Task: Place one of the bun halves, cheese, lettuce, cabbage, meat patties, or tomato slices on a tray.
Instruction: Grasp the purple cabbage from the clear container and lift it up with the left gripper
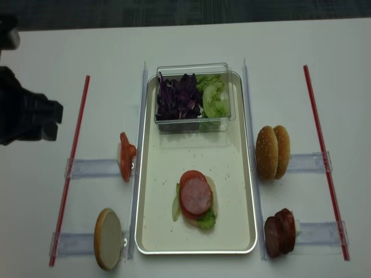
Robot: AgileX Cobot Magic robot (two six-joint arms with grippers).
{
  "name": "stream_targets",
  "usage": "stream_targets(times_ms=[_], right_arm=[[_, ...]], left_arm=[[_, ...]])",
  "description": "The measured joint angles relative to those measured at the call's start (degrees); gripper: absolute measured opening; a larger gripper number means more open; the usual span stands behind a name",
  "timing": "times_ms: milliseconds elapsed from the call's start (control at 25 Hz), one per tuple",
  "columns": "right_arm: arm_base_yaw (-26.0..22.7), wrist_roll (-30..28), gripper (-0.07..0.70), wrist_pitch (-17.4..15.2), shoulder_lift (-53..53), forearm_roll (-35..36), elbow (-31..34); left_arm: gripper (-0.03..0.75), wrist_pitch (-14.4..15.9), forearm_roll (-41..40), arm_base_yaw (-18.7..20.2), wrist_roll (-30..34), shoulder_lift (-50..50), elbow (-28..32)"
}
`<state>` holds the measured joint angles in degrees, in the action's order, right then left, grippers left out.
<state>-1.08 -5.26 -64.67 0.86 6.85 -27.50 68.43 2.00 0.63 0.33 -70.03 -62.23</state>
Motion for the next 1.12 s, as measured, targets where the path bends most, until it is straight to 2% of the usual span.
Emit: stream_targets(times_ms=[1120], right_arm=[[0.0, 1.1, 0.433, 0.0, 0.0, -0.7, 0.0]], left_arm=[[0.38, -0.2, 0.0, 0.0, 1.9, -24.9, -21.4]])
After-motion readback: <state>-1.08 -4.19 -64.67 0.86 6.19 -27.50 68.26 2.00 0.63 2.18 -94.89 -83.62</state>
